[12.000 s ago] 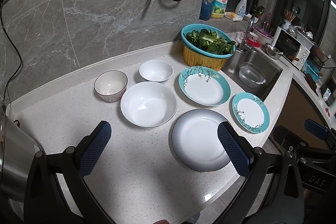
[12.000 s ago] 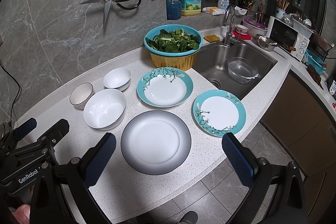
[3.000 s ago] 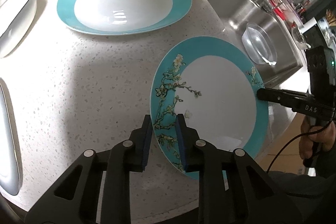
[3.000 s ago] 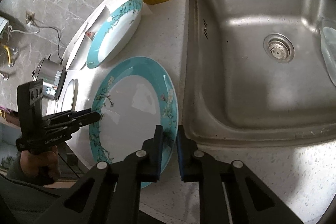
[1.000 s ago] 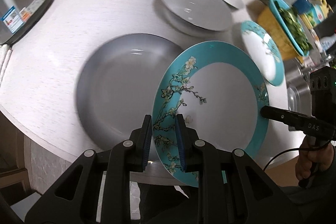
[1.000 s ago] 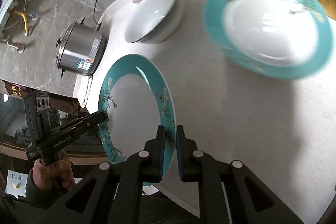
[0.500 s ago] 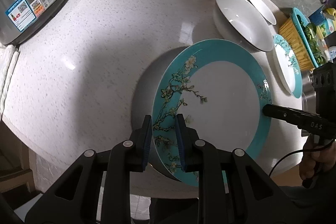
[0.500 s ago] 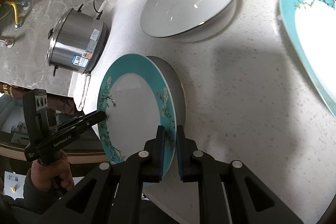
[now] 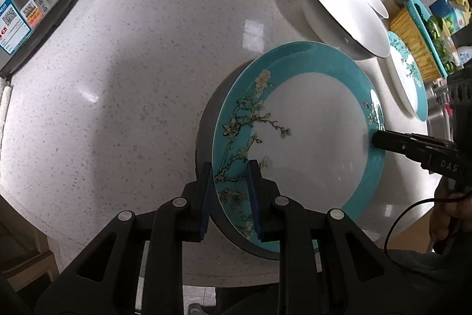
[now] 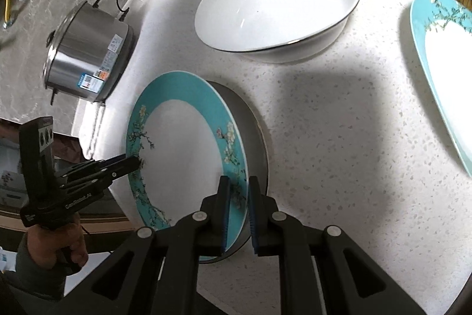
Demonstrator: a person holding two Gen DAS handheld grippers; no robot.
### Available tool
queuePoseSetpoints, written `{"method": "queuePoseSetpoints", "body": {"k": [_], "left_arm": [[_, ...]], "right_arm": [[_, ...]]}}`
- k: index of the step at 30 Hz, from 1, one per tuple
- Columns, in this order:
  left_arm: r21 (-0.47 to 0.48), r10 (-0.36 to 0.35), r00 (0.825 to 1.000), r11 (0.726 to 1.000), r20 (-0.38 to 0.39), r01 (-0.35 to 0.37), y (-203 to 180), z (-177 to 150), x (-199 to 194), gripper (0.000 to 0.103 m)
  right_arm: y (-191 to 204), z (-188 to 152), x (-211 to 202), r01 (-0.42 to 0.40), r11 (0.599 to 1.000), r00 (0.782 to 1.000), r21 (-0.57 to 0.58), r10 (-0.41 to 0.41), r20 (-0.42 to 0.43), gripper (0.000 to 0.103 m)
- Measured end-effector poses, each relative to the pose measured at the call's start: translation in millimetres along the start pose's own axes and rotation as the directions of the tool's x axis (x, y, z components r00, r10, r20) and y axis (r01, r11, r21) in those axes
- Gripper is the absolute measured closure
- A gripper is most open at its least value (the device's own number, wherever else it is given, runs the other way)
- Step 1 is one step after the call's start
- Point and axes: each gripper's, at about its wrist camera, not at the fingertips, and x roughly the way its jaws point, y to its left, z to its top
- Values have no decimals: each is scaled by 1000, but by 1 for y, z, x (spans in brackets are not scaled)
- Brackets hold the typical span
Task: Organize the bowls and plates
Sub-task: 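Lift the teal floral plate and lower it onto the grey-rimmed plate, then open both tools to release the teal plate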
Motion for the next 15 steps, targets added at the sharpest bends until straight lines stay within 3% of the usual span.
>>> {"method": "queuePoseSetpoints", "body": {"k": [13,15], "left_arm": [[25,15,1000,1000,20,-15,-13,0,4,79],[26,13,1000,1000,29,-14,-16,0,4,64]], "right_arm": [[19,-4,6,139,987,990,-78,-138,22,80],[24,-5,8,171,981,985,-96,-169,30,78]]}}
